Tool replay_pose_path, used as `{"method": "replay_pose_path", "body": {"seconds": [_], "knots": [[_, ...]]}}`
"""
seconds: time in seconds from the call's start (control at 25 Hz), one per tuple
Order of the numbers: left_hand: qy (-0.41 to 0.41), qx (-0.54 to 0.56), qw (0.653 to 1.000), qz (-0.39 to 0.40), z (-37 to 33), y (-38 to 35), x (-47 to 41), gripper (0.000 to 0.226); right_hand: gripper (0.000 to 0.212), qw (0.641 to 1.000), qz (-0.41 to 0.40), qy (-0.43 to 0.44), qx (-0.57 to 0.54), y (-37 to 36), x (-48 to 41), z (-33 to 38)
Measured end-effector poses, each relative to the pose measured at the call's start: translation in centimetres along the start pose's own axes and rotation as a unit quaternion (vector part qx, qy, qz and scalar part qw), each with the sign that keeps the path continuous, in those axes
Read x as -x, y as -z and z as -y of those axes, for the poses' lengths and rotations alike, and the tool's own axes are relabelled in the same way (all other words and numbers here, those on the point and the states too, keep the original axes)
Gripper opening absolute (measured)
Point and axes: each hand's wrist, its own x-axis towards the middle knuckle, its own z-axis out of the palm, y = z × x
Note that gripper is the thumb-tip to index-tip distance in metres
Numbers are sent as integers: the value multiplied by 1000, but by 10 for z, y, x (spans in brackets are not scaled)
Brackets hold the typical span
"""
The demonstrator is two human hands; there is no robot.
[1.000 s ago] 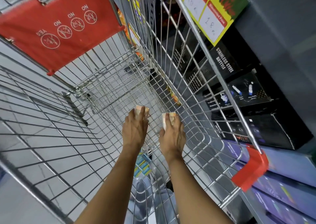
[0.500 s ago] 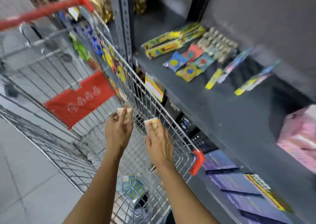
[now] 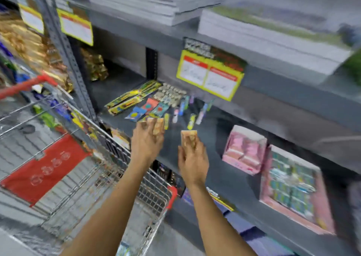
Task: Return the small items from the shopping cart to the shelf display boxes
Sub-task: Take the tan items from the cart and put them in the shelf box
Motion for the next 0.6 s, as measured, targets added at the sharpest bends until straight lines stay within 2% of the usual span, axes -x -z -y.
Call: {"method": "replay_pose_path", "body": {"seconds": [0.12,0.2,0.4,0.6], "knots": [[-9,33,992,118,-64,-45,0,54,44,994,-37,-100,33,38,-5,-59],[-50,53,985,159,-103,-76,6,55,45,985,-55,-159,46,60,-3,-90],[-105,69,977,173,-169,-117,18,42,36,976,-54,-201,69,84,3,-135],[-97,37,978,181,-184,-147,6,46,31,977,-60,-196,56,88,2,-152]]}}
